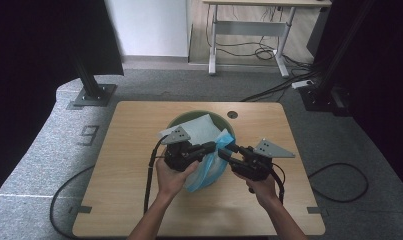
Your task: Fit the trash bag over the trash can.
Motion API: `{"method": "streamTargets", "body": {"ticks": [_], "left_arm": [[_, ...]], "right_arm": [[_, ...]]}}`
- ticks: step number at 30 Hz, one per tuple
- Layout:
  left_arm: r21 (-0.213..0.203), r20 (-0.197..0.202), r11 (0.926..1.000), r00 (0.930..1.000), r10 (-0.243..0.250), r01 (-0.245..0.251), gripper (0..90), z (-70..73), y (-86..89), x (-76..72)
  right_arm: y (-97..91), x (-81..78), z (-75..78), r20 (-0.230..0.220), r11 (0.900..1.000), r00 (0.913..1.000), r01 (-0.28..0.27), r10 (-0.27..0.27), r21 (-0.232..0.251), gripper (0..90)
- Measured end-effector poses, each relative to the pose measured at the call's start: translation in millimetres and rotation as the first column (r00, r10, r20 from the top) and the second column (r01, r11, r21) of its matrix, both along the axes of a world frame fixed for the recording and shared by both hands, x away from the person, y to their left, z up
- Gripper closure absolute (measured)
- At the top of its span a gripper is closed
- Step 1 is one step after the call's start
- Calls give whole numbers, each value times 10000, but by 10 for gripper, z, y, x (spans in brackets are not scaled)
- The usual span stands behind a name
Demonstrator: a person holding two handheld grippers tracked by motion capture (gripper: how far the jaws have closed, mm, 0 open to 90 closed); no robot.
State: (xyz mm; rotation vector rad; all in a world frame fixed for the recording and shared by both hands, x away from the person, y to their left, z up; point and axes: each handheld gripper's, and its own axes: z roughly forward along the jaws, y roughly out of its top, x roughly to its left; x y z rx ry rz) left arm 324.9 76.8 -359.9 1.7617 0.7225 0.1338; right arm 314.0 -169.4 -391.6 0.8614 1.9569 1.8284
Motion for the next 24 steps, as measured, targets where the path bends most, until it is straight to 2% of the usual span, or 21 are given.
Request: {"method": "streamTargets", "body": {"ticks": [2,6,8,10,17,19,21,24], "left_arm": [[25,51,10000,10000,-63,63,871,-4,-8,-4],[21,145,10000,9999,-28,27,873,-5,-2,-3],[5,180,10000,9998,52,-52,876,-2,9,5],[22,219,9999,9996,167,-167,878,2,23,18],[-30,478,9970,9958,780,-779,886,40,100,82],[-231,568,9957,9942,914,-902,887,51,155,104],[-371,647,9944,9927,1015,-992,887,56,204,113],[-512,702,9921,9905,1178,-1144,889,60,266,118]], "right_arm": [[7,15,16,-32,10000,10000,40,-39,28,627],[19,39,18,27,9998,9999,140,-140,-107,817],[23,42,16,91,9996,9997,218,-216,-173,882],[20,43,16,141,9995,9995,278,-276,-167,888],[-25,27,4,394,9957,9981,505,-475,-777,890],[-51,23,-2,576,9915,9963,698,-638,-1098,890],[-77,28,-16,875,9807,9918,1065,-931,-1641,889],[-153,59,-40,792,9756,9899,1300,-1175,-1770,889]]}}
